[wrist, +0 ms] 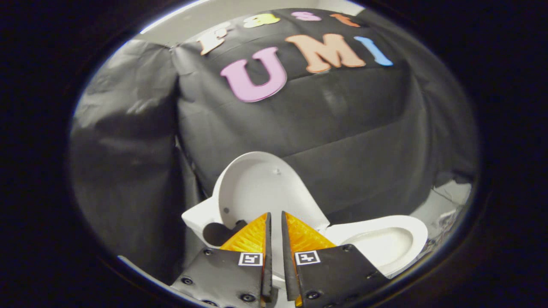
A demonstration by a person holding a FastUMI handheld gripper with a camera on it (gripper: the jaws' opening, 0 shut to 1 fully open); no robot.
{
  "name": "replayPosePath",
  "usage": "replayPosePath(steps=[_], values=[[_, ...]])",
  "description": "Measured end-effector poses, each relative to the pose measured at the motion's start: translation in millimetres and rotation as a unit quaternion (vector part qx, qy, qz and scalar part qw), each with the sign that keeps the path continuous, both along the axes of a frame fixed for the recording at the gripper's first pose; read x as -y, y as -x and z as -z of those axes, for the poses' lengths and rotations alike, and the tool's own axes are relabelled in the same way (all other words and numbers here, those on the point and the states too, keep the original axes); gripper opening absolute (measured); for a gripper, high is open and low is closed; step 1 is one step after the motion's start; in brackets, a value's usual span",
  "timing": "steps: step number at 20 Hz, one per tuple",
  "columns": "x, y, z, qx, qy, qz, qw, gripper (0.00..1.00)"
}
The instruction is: Open the toilet lid.
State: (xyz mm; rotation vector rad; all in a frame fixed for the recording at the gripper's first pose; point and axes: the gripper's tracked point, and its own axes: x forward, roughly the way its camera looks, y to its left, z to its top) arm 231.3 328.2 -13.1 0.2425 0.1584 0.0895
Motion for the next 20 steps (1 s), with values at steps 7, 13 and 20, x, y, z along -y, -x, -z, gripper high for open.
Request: replayPosePath(steps=[7, 13, 20], values=[[-43.7, -21.6, 11.5, -0.021, 0.071, -0.084, 0.994, 0.13], [-57.5, -12.0, 19.0, -0.008, 0.105, -0.103, 0.989, 0.13], [-52.4, -14.5, 15.3, -0.003, 0.103, -0.094, 0.990, 0.13]])
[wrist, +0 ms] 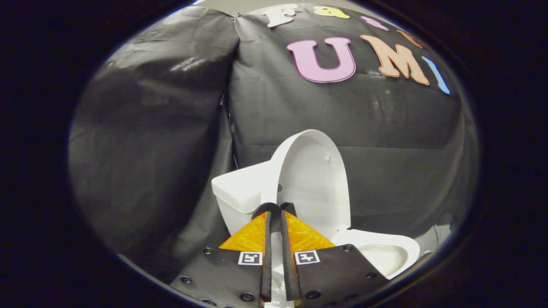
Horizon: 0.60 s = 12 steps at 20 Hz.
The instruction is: Open the toilet lid.
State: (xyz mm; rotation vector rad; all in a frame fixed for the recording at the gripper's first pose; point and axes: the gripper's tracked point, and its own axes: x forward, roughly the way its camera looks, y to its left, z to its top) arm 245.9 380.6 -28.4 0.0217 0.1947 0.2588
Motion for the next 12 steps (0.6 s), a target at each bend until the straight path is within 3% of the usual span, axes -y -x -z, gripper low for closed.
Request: replayPosePath(steps=[2, 7, 12], values=[[10.4, 0.6, -4.8, 0.006, 0.003, 0.022, 1.000, 0.13], [27.9, 1.7, -15.5, 0.029, 0.013, 0.032, 0.999, 0.46], [31.6, 3.9, -22.3, 0.037, -0.002, 0.008, 0.999, 0.79]])
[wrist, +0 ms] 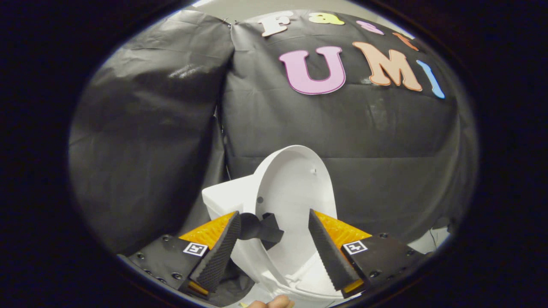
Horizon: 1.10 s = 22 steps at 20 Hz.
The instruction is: Open the toilet lid.
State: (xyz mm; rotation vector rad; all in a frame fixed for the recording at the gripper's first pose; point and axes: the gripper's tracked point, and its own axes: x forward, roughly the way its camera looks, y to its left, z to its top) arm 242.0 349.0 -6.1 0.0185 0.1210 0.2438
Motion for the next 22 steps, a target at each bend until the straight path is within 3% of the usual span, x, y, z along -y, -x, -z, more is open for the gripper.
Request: replayPosePath(steps=[3, 18, 22], values=[[17.3, -1.7, -17.1, 0.012, -0.005, 0.003, 1.000, 0.99], [152.9, 26.1, -85.7, 0.081, -0.016, 0.103, 0.991, 0.98], [183.8, 40.3, -102.1, 0.101, 0.003, 0.113, 0.988, 0.97]])
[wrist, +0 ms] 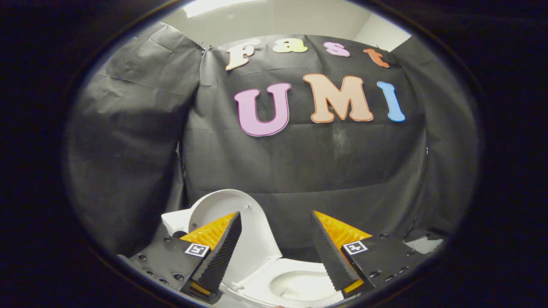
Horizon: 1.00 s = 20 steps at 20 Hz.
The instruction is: Open the toilet lid.
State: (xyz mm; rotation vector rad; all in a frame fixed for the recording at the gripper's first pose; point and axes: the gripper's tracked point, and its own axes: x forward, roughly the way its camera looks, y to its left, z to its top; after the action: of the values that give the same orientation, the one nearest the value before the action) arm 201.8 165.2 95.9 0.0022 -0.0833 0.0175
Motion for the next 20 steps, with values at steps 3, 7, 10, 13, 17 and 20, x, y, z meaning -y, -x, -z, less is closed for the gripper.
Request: replayPosePath(steps=[3, 7, 10, 13, 17, 20], values=[[26.1, 9.5, -8.7, 0.004, 0.026, 0.012, 1.000, 0.97], [38.8, 30.6, -7.8, 0.017, 0.053, 0.006, 0.998, 0.97], [53.2, 41.7, -8.2, 0.021, 0.074, -0.001, 0.997, 0.97], [65.2, 51.9, -0.8, 0.016, 0.082, -0.020, 0.996, 0.96], [101.3, 58.9, 4.8, 0.009, 0.099, -0.021, 0.995, 0.95], [123.2, 76.0, 23.9, -0.009, 0.102, -0.017, 0.995, 0.96]])
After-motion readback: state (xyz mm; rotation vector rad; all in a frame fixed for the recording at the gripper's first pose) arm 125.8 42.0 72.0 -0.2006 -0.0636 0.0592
